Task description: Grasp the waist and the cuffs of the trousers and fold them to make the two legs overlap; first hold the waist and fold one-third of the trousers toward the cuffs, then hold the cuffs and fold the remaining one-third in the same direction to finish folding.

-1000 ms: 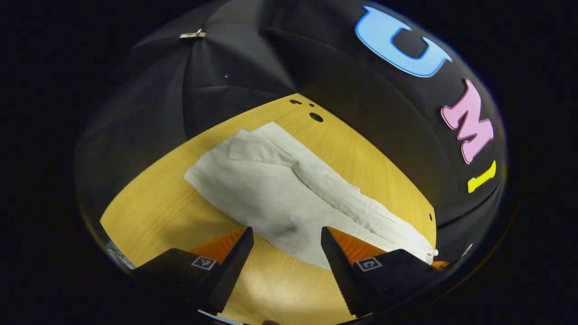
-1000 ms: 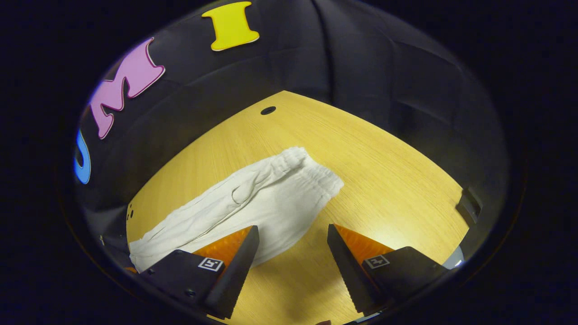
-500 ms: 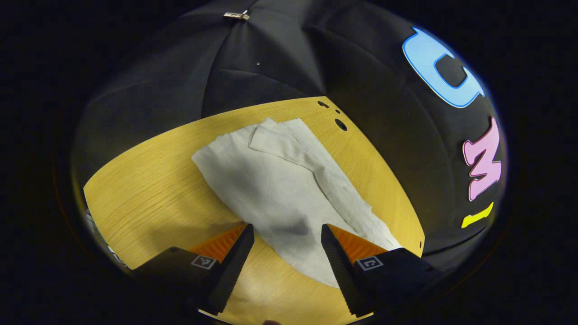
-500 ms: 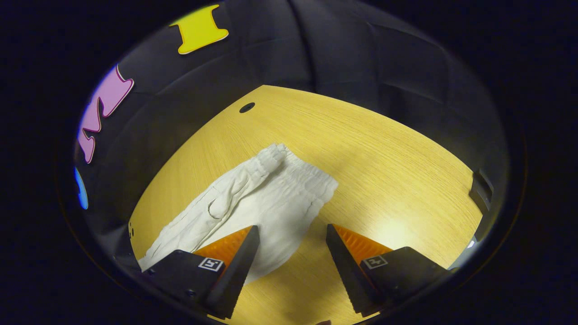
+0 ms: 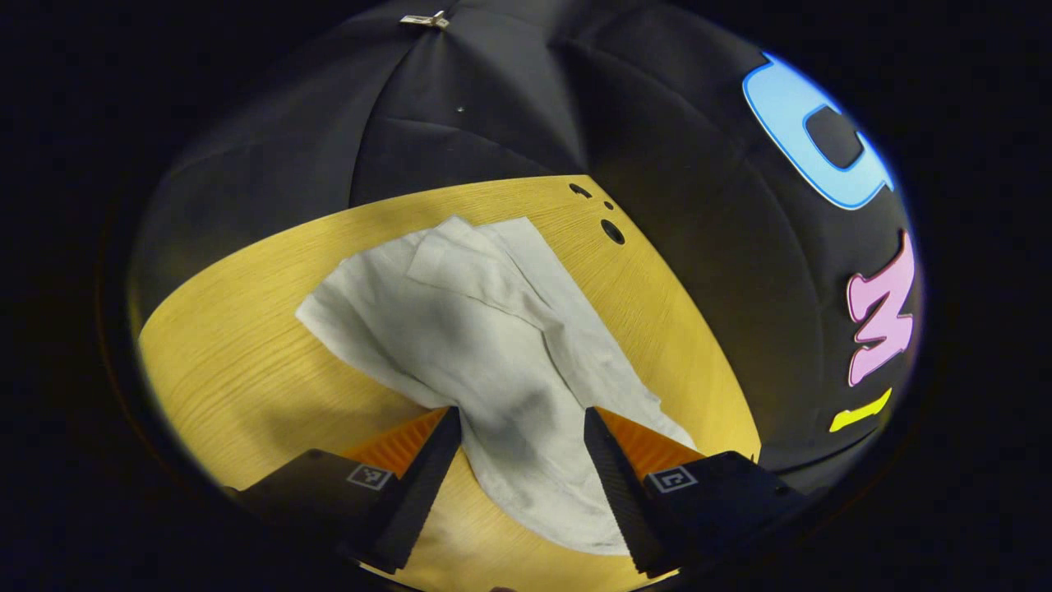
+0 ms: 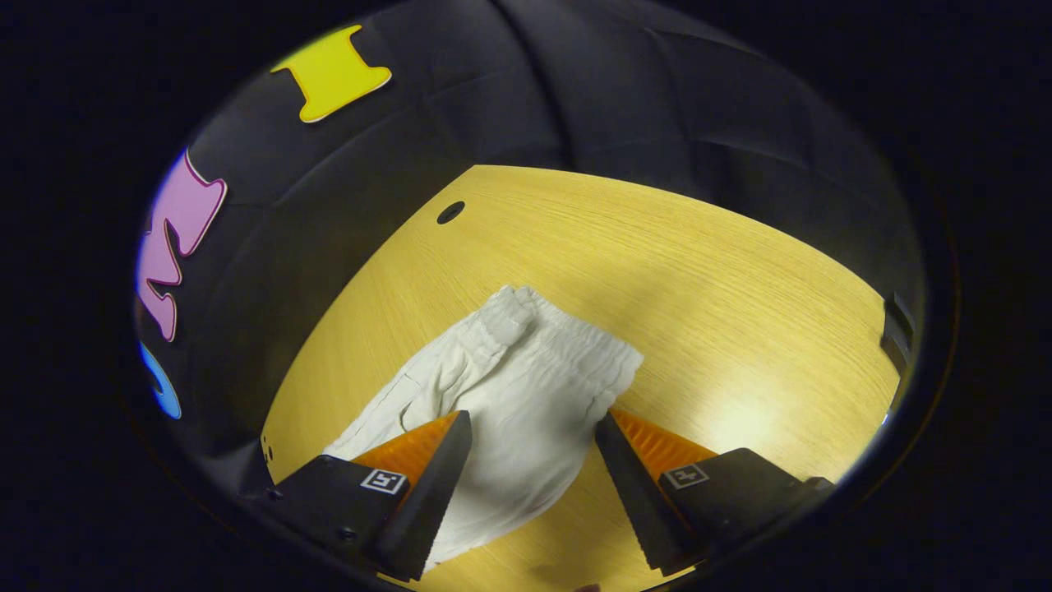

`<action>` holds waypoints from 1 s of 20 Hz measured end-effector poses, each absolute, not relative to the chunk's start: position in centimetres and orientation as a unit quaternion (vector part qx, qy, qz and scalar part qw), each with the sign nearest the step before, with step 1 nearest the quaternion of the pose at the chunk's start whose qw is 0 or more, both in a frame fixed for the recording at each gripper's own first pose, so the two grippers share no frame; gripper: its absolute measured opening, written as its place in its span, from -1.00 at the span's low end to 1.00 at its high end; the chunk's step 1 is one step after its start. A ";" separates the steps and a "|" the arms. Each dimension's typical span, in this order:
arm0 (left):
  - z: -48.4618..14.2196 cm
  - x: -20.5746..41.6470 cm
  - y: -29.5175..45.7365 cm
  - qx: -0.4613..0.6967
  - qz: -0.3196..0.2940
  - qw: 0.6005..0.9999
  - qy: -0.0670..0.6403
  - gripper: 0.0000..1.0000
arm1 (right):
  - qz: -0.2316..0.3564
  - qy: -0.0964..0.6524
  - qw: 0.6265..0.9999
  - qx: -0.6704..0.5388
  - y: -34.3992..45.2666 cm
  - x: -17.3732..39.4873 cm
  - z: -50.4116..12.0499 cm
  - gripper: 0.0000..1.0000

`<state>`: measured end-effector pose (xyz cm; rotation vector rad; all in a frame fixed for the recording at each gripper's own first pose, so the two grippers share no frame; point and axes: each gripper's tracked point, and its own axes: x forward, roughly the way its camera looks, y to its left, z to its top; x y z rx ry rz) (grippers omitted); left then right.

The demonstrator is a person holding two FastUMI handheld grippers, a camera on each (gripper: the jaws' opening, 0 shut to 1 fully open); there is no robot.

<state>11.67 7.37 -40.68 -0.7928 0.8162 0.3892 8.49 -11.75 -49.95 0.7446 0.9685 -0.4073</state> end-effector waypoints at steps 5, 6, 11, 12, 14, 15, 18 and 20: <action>-42.1 11.7 7.7 -0.431 0.204 0.800 0.364 0.04 | -0.216 0.448 0.799 0.337 -12.6 7.8 -50.2 0.57; -42.4 11.3 7.8 -0.446 0.208 0.791 0.364 -0.03 | -0.224 0.451 0.797 0.334 -12.8 7.5 -50.3 0.46; -42.5 10.6 7.6 -0.477 0.202 0.784 0.342 -0.77 | -0.235 0.449 0.785 0.356 -12.8 6.8 -51.2 -0.63; -42.6 10.5 7.4 -0.466 0.205 0.790 0.343 -0.78 | -0.232 0.449 0.781 0.366 -12.9 6.6 -51.6 -0.77; -42.6 9.6 7.0 -0.444 0.207 0.798 0.351 -0.84 | -0.223 0.434 0.786 0.379 -13.0 6.6 -51.1 -0.89; -42.5 9.0 6.7 -0.440 0.205 0.799 0.354 -0.84 | -0.221 0.429 0.788 0.382 -12.9 6.5 -50.8 -0.89; -42.3 7.6 6.4 -0.448 0.203 0.794 0.357 -0.84 | -0.222 0.416 0.790 0.391 -13.5 6.3 -49.6 -0.89; -41.9 6.3 6.1 -0.458 0.202 0.790 0.356 -0.84 | -0.221 0.411 0.796 0.385 -13.7 6.3 -48.8 -0.89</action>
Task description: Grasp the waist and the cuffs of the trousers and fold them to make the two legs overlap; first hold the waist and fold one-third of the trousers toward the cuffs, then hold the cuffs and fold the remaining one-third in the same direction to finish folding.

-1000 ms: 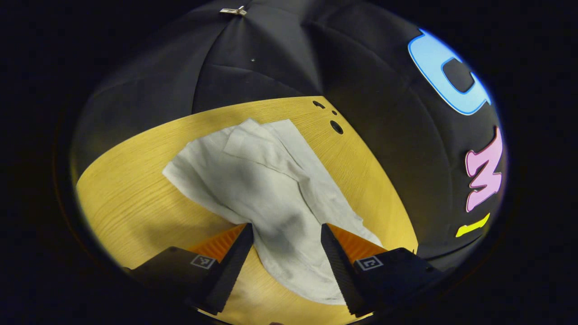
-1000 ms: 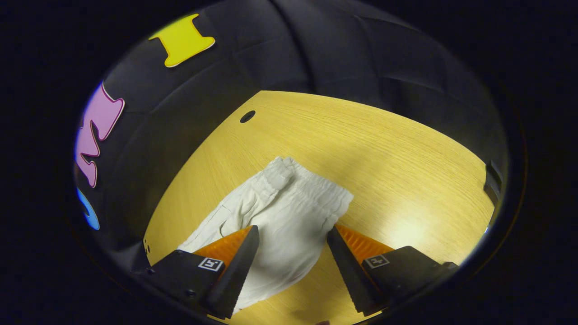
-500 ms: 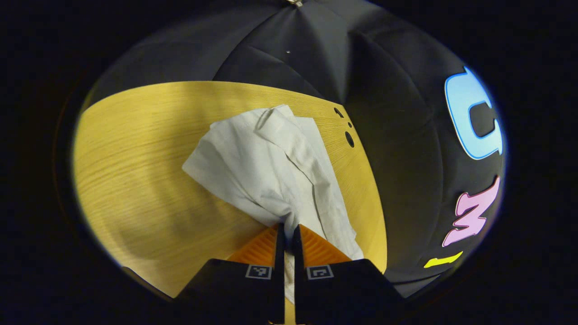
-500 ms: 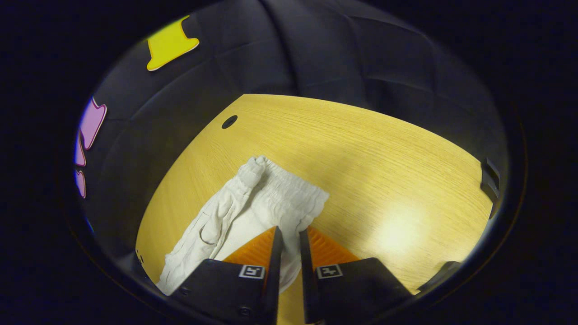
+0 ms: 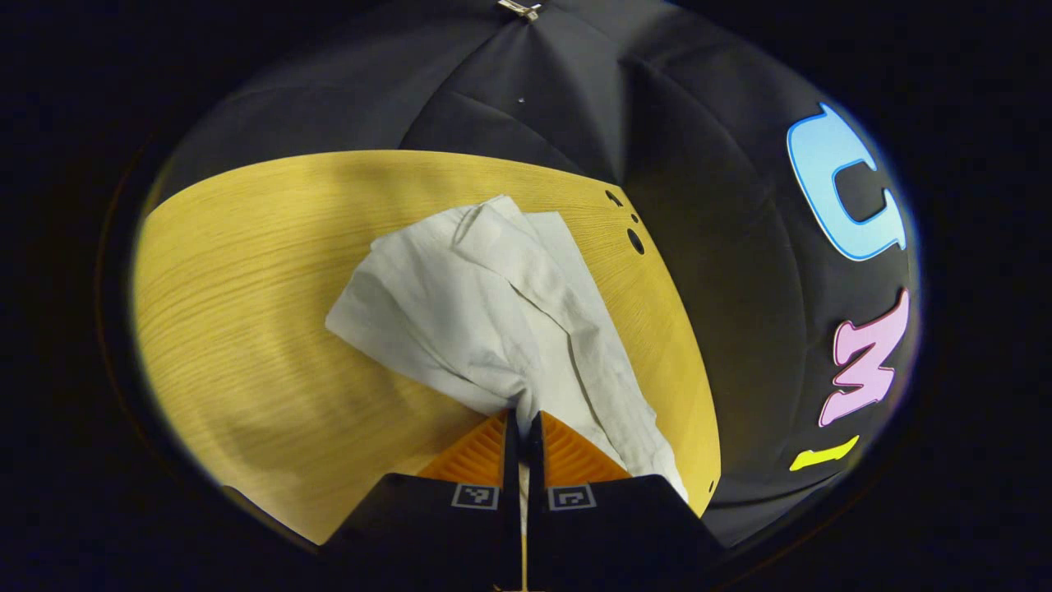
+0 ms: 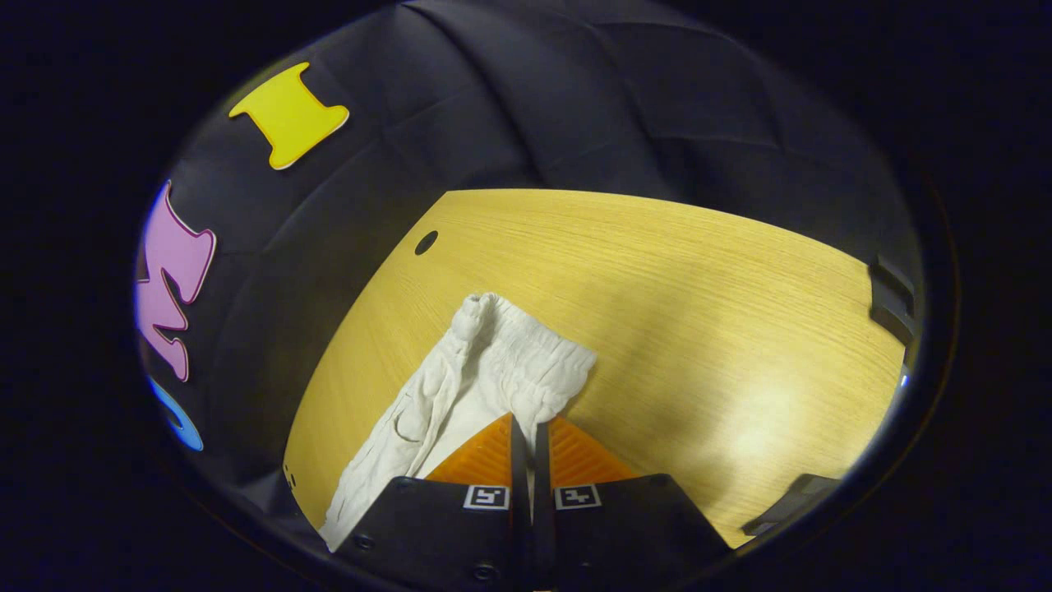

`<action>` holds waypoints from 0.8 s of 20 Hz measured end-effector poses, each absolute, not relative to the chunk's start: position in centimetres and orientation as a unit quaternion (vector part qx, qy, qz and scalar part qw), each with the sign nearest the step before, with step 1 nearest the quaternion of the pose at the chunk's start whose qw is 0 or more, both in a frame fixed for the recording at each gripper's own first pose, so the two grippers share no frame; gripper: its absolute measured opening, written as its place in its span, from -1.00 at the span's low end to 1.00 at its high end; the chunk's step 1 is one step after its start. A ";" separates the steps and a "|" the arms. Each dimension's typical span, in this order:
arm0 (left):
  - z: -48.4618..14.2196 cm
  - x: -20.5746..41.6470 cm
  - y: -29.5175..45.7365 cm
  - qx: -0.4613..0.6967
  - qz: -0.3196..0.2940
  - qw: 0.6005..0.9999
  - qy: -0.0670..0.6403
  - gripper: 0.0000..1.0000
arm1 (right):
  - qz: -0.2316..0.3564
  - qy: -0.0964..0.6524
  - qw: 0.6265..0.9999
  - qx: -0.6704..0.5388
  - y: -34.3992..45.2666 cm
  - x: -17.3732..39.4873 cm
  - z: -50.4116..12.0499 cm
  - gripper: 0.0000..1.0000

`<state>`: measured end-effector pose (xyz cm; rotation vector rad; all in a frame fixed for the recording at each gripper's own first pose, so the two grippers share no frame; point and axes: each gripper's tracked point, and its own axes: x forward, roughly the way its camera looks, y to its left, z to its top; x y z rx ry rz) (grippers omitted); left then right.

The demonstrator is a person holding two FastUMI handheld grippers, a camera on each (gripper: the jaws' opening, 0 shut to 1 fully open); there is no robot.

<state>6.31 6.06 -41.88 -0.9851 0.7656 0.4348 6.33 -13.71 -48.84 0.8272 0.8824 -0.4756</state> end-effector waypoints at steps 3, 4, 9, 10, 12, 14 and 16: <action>-41.5 5.2 5.9 -0.466 0.194 0.785 0.360 -0.85 | -0.215 0.401 0.808 0.375 -14.2 6.8 -47.3 -0.89; -41.5 5.0 5.8 -0.467 0.191 0.784 0.361 -0.85 | -0.211 0.396 0.814 0.370 -14.5 7.0 -46.5 -0.89; -40.9 1.6 4.3 -0.469 0.171 0.783 0.371 -0.84 | -0.178 0.361 0.851 0.338 -14.7 7.1 -41.4 -0.90; -41.1 1.2 4.2 -0.465 0.168 0.783 0.377 -0.85 | -0.169 0.353 0.858 0.332 -14.2 7.1 -40.3 -0.89; -41.3 0.7 4.1 -0.464 0.162 0.783 0.381 -0.85 | -0.146 0.337 0.873 0.320 -12.8 7.8 -37.6 -0.89; -41.2 0.7 4.1 -0.463 0.155 0.784 0.384 -0.85 | -0.117 0.321 0.887 0.310 -10.6 8.3 -34.8 -0.89; -41.2 0.6 4.1 -0.455 0.147 0.787 0.389 -0.85 | -0.081 0.308 0.900 0.298 -7.7 9.1 -32.4 -0.90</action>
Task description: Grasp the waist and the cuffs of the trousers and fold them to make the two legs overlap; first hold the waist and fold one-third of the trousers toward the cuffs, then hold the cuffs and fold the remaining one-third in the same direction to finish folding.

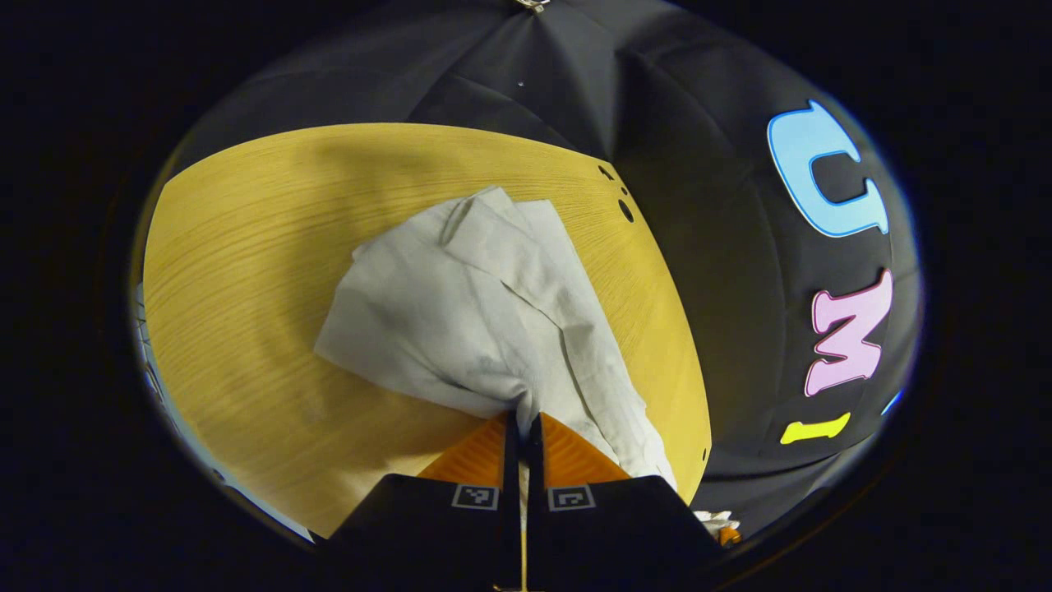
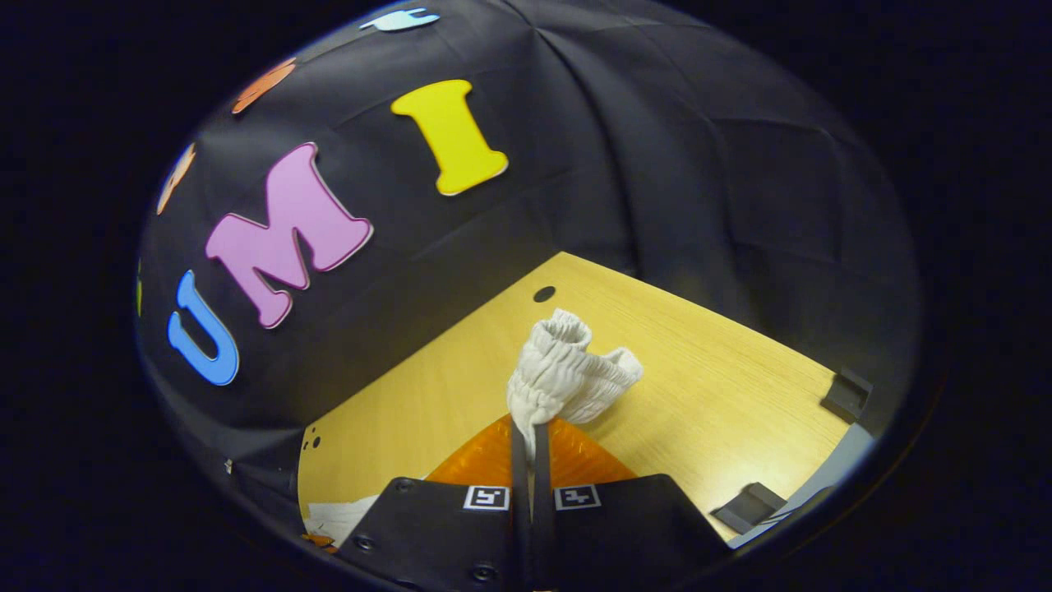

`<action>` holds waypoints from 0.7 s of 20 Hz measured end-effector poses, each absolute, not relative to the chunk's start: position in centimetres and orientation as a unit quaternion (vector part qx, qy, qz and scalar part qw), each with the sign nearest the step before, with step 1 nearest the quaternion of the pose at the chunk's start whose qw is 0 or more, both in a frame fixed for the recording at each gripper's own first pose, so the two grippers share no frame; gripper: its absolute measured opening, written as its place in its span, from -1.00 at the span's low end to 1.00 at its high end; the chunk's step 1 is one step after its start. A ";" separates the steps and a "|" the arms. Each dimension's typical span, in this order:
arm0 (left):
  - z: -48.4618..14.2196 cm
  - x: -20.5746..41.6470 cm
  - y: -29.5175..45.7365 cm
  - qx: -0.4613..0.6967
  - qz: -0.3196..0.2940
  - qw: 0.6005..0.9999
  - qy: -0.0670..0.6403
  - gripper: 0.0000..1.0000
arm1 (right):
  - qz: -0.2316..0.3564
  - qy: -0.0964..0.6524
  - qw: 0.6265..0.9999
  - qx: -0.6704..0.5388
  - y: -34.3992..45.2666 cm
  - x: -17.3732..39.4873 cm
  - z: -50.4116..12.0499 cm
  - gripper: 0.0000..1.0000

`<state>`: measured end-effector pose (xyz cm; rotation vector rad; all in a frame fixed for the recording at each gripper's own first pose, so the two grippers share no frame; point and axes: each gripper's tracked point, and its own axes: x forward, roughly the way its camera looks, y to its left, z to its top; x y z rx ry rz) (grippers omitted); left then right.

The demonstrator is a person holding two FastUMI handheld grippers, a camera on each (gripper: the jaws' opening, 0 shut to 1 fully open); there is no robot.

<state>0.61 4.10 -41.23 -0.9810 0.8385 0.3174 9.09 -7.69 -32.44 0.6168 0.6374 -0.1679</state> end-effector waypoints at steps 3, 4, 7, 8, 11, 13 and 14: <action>-41.2 0.6 4.3 -0.442 0.138 0.794 0.394 -0.85 | -0.032 0.298 0.913 0.276 -3.2 9.9 -30.1 -0.90; -41.2 0.5 4.2 -0.439 0.136 0.795 0.395 -0.85 | -0.017 0.295 0.917 0.268 -1.7 10.2 -29.5 -0.90; -41.1 0.7 4.4 -0.440 0.130 0.797 0.393 -0.85 | 0.026 0.294 0.921 0.253 3.3 10.1 -28.2 -0.90; -41.0 0.7 4.5 -0.443 0.130 0.797 0.390 -0.85 | 0.038 0.295 0.921 0.250 5.0 10.0 -28.0 -0.90; -40.9 0.8 4.5 -0.452 0.130 0.794 0.385 -0.85 | 0.074 0.306 0.919 0.236 9.8 9.6 -28.2 -0.90; -40.9 0.9 4.4 -0.454 0.130 0.795 0.382 -0.85 | 0.098 0.316 0.917 0.221 13.0 9.0 -28.6 -0.90; -40.8 0.8 4.4 -0.456 0.128 0.794 0.381 -0.85 | 0.110 0.322 0.916 0.213 14.5 8.7 -28.8 -0.89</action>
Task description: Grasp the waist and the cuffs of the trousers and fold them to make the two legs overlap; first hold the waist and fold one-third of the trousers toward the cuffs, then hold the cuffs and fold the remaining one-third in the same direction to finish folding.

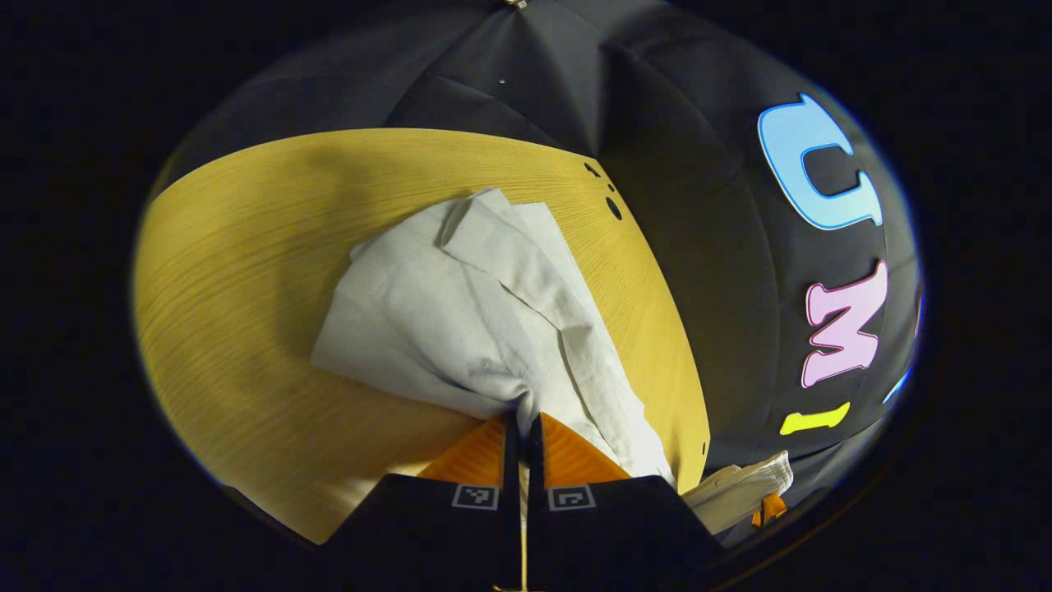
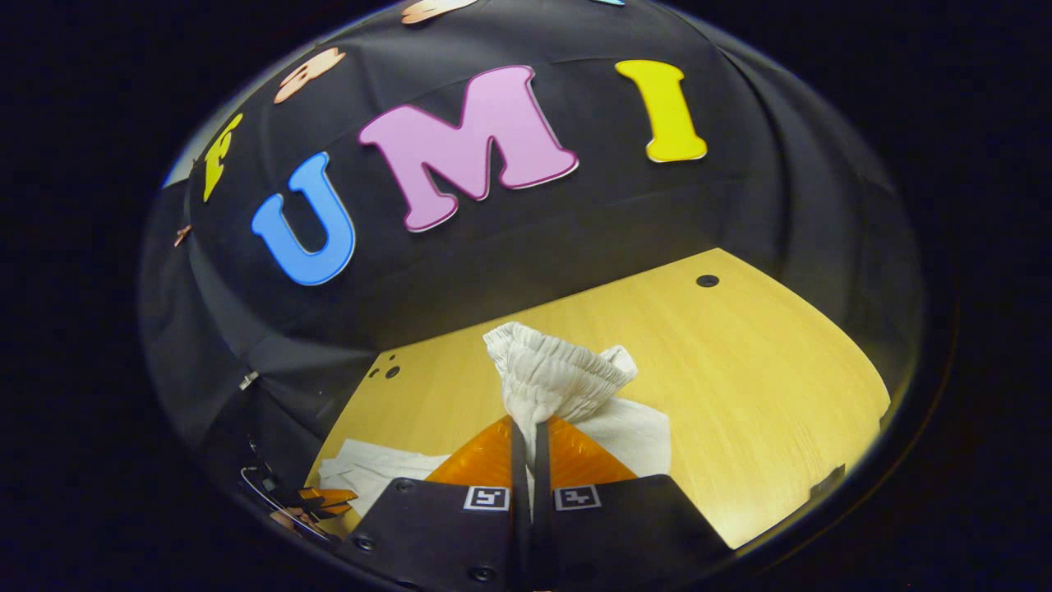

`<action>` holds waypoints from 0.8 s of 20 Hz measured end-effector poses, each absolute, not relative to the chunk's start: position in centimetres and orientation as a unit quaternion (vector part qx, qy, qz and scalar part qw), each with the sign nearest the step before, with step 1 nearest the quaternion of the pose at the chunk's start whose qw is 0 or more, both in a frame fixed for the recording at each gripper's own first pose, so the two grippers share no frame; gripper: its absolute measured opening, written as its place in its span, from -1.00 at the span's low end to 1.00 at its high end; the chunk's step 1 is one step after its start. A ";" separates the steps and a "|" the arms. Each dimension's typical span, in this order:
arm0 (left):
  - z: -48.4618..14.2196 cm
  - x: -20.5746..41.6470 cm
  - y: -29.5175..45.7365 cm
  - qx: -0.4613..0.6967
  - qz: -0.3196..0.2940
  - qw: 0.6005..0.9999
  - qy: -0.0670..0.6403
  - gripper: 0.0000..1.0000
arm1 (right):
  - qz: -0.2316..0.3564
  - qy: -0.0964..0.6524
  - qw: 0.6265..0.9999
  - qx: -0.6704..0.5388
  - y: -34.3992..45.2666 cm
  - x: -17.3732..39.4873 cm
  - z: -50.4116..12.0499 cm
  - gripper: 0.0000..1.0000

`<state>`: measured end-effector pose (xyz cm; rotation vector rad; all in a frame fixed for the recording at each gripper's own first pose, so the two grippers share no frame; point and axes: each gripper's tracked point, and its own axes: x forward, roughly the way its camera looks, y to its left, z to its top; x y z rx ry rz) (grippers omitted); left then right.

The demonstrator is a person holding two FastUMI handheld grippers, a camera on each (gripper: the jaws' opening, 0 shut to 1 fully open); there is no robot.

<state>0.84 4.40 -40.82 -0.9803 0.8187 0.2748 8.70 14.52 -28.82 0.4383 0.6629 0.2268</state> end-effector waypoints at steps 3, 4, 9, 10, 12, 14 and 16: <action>-40.8 0.9 4.4 -0.463 0.122 0.792 0.380 -0.85 | 0.148 0.345 0.907 0.190 19.3 7.4 -30.3 -0.89; -40.8 0.9 4.4 -0.465 0.120 0.791 0.379 -0.85 | 0.159 0.356 0.903 0.182 20.7 7.0 -31.2 -0.89; -40.8 0.9 4.3 -0.473 0.121 0.787 0.376 -0.85 | 0.204 0.426 0.864 0.174 26.5 2.5 -35.5 -0.89; -40.7 0.9 4.3 -0.477 0.123 0.785 0.375 -0.85 | 0.221 0.445 0.848 0.186 27.9 1.2 -36.4 -0.75; -40.7 0.9 4.2 -0.486 0.125 0.782 0.370 -0.85 | 0.243 0.478 0.815 0.220 30.1 -1.0 -37.1 -0.47; -40.6 0.9 4.3 -0.496 0.127 0.778 0.365 -0.85 | 0.245 0.503 0.791 0.249 31.6 -2.4 -37.8 -0.17; -40.5 0.9 4.3 -0.504 0.127 0.774 0.362 -0.85 | 0.248 0.513 0.778 0.263 32.1 -3.5 -37.9 -0.26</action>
